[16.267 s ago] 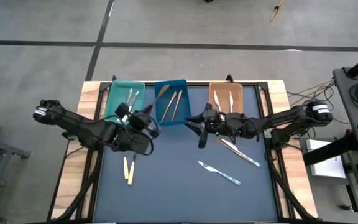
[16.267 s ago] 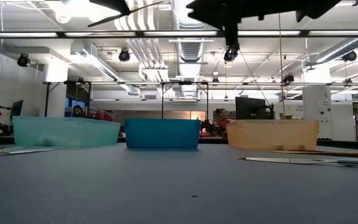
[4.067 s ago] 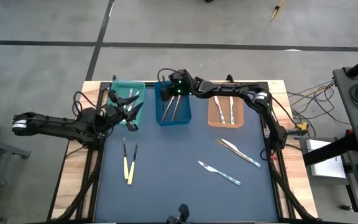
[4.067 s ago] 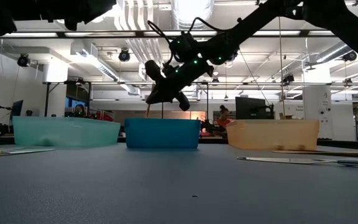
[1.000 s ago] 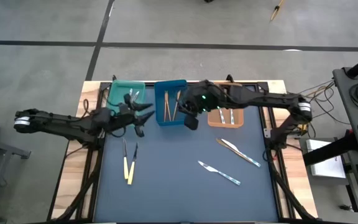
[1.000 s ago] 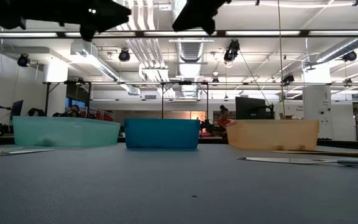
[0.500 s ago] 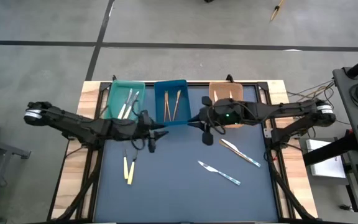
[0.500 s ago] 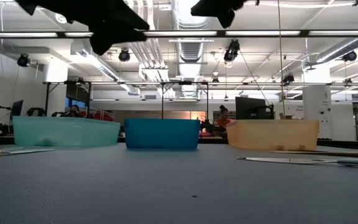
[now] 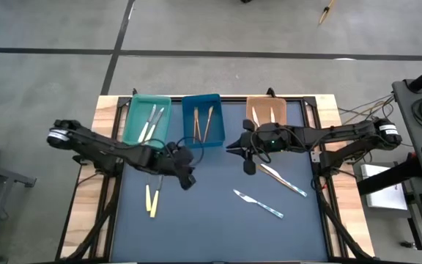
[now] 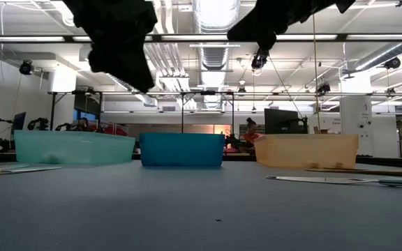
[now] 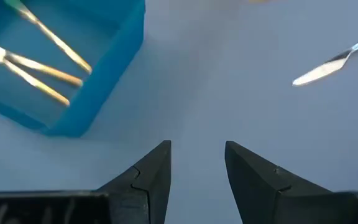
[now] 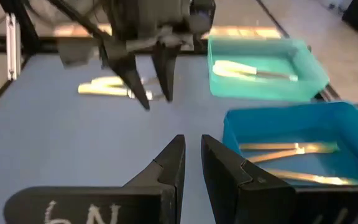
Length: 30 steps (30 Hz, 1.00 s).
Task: Sort silverware by color (type)
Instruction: Put the yellow knife into the green bin
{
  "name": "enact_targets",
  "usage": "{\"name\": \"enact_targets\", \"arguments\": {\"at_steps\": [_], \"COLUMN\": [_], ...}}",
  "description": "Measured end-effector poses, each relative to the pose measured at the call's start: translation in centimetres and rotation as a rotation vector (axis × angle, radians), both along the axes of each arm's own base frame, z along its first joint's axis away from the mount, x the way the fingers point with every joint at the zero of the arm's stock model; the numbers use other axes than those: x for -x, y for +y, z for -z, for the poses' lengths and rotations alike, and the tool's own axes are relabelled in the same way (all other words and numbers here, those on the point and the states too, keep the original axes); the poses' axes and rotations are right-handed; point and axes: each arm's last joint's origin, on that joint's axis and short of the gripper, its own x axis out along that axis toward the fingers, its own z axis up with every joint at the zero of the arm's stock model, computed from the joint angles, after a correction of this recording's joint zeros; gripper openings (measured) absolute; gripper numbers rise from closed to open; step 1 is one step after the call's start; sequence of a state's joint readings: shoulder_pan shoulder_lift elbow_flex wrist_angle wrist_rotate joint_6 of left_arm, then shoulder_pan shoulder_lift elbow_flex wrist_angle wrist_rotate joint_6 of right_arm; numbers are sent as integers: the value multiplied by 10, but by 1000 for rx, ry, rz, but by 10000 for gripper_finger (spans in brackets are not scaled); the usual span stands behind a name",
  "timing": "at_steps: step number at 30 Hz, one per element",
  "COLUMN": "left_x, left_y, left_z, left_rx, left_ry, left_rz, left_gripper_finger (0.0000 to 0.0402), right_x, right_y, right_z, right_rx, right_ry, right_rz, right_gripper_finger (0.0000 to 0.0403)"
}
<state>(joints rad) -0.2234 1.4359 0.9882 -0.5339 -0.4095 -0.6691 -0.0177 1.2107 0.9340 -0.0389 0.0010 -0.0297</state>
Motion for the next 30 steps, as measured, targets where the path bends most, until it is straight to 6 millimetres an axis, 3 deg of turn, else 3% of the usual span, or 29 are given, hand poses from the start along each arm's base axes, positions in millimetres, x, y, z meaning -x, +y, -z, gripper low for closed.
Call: {"name": "enact_targets", "arguments": {"at_steps": [13, 22, 30], "left_x": [20, 28, 48], "left_y": [-29, -31, -47], "left_z": [14, 17, 20], "left_rx": [129, 279, 413], "left_ry": [221, 329, 502], "left_rz": [-136, -187, -298], "left_gripper_finger": [132, 132, 132], "right_x": [3, 4, 5], "right_y": [0, 0, -1], "right_z": [-7, 2, 7], "right_rx": [60, 86, 123], "right_ry": [-22, -26, -61], "right_rz": [-24, -35, -44], "right_gripper_finger": [43, 43, 43]}}
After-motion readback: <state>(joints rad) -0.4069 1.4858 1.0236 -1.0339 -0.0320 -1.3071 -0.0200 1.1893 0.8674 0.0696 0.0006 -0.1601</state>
